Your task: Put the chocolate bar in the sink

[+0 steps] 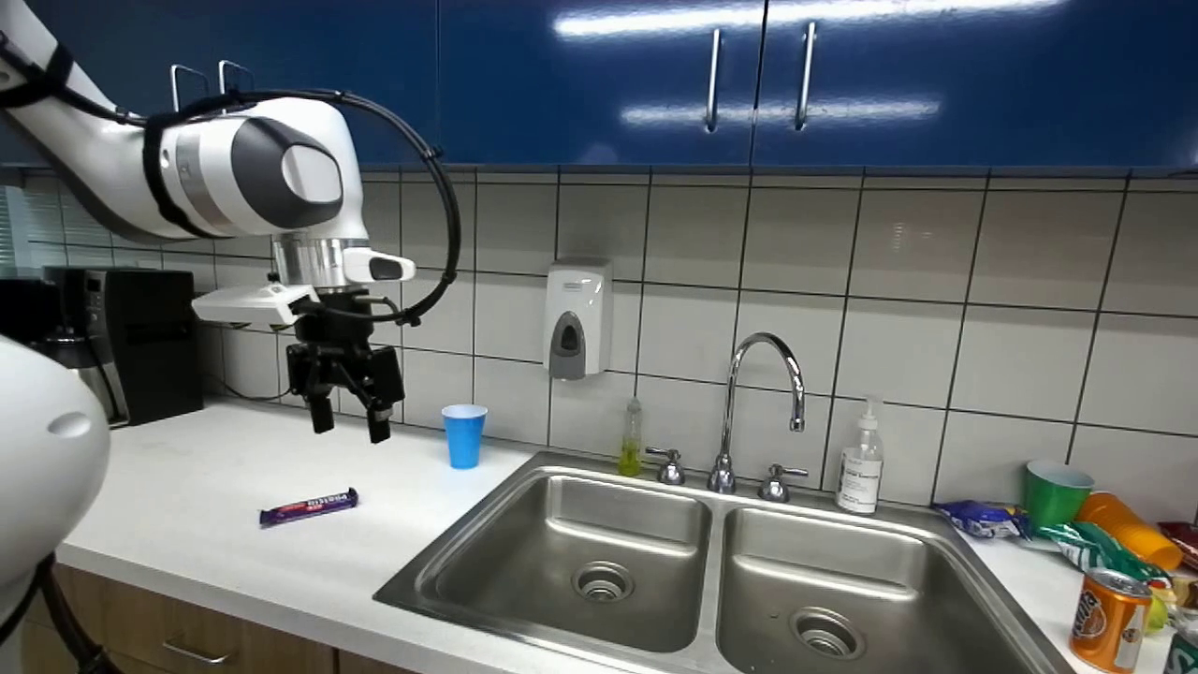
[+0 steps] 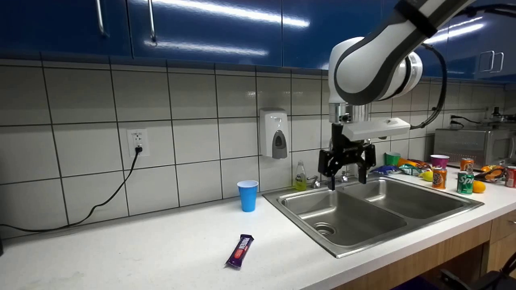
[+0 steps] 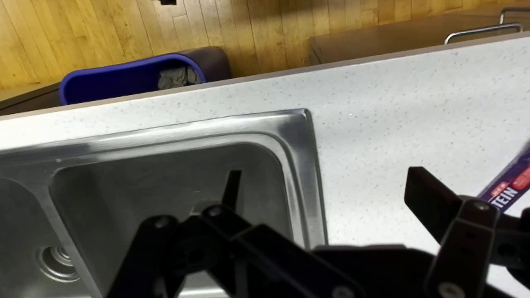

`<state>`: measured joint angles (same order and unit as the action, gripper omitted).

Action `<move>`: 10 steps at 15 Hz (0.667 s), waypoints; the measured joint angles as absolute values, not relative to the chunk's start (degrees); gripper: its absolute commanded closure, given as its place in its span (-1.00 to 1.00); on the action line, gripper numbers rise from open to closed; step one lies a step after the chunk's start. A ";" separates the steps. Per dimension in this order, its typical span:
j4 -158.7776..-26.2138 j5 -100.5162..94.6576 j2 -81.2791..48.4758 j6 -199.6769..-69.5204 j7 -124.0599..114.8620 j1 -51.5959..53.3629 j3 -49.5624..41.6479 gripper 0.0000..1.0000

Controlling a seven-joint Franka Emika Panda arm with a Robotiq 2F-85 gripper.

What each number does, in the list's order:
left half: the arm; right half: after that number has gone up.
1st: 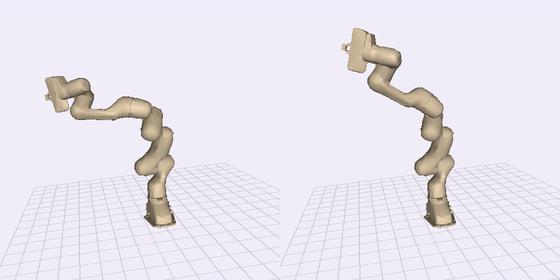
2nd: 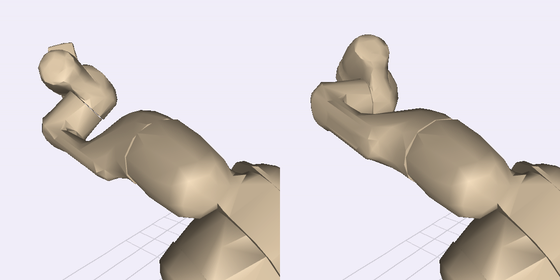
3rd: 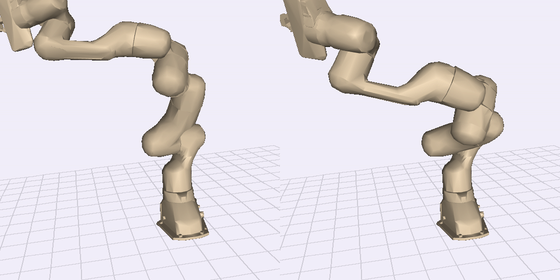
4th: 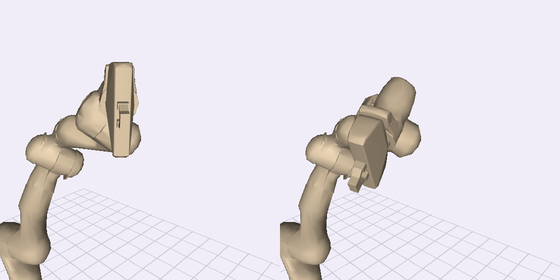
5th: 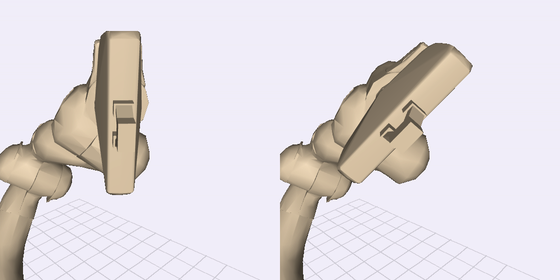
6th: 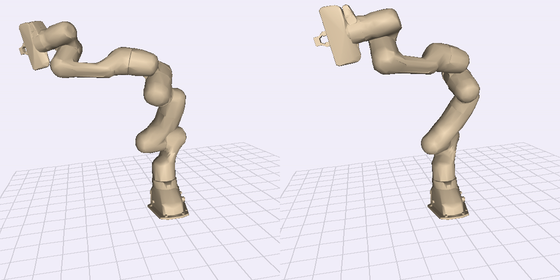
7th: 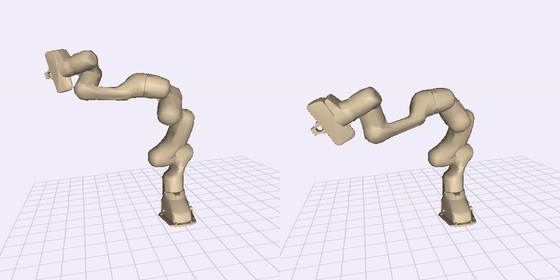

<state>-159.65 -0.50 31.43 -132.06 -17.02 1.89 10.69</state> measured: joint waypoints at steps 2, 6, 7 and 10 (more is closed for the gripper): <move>-159.65 0.69 28.04 -134.63 -18.55 4.22 12.53 -1.00; -159.22 1.94 20.61 -140.41 -20.66 7.81 15.31 -1.00; -158.87 1.94 18.66 -141.79 -21.19 8.41 15.97 -1.00; -157.12 1.83 12.87 -145.72 -23.59 9.62 17.94 -1.00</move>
<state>-157.12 1.83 12.87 -145.72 -23.59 9.62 17.94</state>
